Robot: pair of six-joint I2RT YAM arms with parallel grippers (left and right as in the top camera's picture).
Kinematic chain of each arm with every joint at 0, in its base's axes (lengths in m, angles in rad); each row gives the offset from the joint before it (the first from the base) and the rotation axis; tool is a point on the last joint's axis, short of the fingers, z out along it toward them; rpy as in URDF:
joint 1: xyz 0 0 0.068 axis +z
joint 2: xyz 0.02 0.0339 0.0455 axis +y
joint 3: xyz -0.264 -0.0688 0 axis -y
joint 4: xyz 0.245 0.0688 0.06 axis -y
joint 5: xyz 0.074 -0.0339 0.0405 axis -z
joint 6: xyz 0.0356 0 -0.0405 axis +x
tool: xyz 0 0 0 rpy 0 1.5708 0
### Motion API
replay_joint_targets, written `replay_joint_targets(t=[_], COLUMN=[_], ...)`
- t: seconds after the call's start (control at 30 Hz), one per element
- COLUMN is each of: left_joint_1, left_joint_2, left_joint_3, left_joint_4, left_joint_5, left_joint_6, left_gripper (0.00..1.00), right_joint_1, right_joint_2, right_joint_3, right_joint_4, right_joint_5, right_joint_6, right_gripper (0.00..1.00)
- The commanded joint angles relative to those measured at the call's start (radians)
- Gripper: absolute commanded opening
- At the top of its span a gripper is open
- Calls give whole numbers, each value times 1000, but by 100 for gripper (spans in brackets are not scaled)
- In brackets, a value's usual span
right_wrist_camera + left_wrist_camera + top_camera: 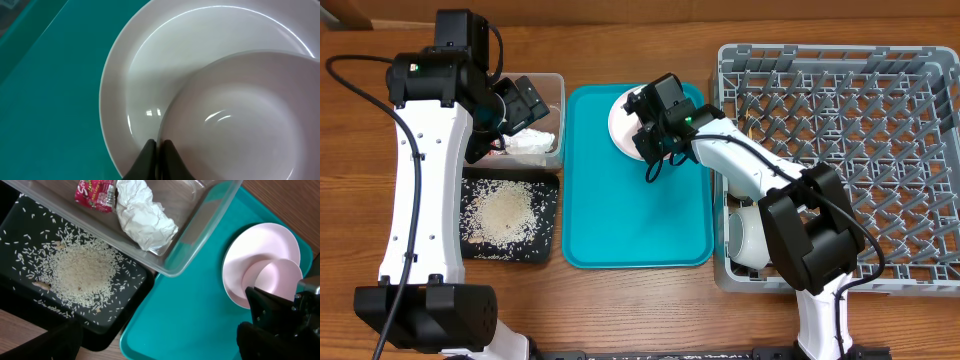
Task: Sort waste into correct bins and load items into the dishwasher
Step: 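Move the right gripper to the pink bowl and grip its rim, then lift the pink bowl and carry it to the rack's top edge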
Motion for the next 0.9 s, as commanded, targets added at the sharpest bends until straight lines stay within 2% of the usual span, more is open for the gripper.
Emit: replay_joint_targets(t=[0.0,0.17,0.43,0.53,0.73,0.87], left_joint_1=[-6,-6,-7,-7,-6,-7], left_joint_2=[-7,-7,-7,-7,-7,-7], left_joint_3=[14,14,14,14,14,14], left_joint_4=[1,1,1,1,1,1], left_joint_5=[0,0,0,0,0,0], left_joint_6=[-2,-2,-2,-2,-2,-2], left_gripper=[100,100,100,100,100,100], right_joint_1=[5,5,-81,-185,-466,-610], right_joint_2=[-19,-126,-375,-418,-406,-385], right_joint_3=[5,63,108,108,73,-11], right_joint_4=[-17,-32,-24,-46,-77,-68], right_joint_5=[-20,-155,-403,-531,-944,-1050], right_joint_6=[10,23,265,328,382,400], right_gripper=[4,4,4,4,4,4])
